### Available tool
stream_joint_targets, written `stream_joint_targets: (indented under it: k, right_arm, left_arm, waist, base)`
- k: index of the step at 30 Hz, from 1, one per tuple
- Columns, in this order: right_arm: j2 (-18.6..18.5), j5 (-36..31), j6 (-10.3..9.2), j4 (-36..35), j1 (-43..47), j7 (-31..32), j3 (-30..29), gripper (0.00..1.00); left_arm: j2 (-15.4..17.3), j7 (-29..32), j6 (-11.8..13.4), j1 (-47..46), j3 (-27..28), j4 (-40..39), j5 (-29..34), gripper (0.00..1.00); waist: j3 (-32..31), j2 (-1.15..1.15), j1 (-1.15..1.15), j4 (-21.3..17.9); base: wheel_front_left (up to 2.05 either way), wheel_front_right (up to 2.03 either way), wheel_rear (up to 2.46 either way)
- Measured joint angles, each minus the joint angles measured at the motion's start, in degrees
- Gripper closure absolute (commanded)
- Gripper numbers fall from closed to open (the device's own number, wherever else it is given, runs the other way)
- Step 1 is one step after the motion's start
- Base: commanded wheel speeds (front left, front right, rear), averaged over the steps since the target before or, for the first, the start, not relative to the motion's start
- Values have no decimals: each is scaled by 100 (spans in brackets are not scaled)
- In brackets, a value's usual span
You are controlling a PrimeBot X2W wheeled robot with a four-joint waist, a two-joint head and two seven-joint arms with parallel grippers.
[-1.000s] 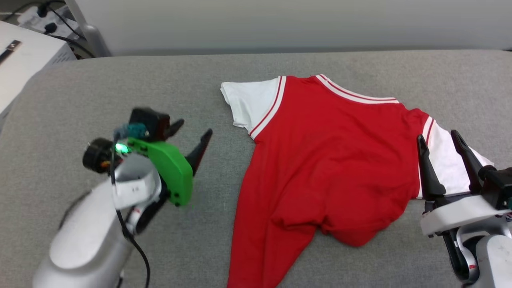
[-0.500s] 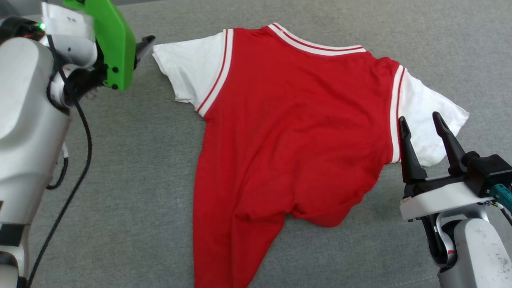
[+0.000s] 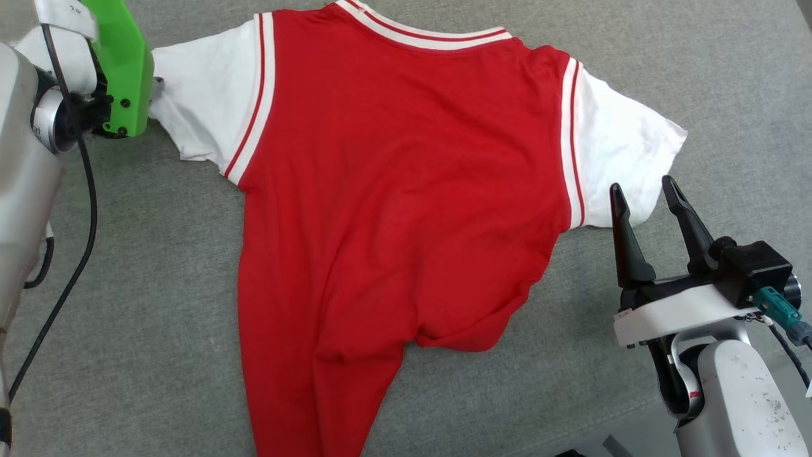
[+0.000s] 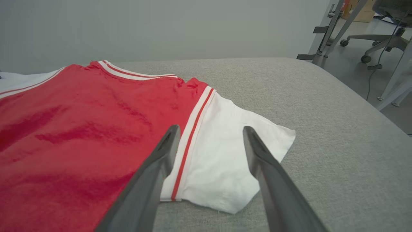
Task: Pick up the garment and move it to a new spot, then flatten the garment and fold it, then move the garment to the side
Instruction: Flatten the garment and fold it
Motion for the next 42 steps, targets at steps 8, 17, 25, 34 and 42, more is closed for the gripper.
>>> stream_joint_targets:
  k: [8,17,25,34,42]
  right_arm:
    - [35,2,0,34,-25,-5,22,0]
    - [62,-14,0,23,-77,-5,-54,0]
    - [-79,-99,0,27,-75,-4,-154,0]
    - [-433,-108,0,-59,1,372,-275,0]
    - [-474,-113,0,-54,173,723,-250,0]
  left_arm:
    - [71,-234,-1,-155,-396,272,165,0]
    - [113,-260,-4,-155,-710,257,-334,100]
    - [232,-1233,-7,412,-646,324,-690,100]
    - [514,-2375,-7,1366,-569,-96,-972,100]
    - [516,-3006,123,2416,-684,-628,-1026,100]
  waist:
    - [144,0,0,-130]
    - [110,0,0,-85]
    - [-220,0,-1,99]
    - [-688,0,-1,576]
    - [-1176,0,-1,1011]
  base:
    - [0,0,0]
    - [0,0,0]
    - [0,0,0]
    - [0,0,0]
    - [0,0,0]
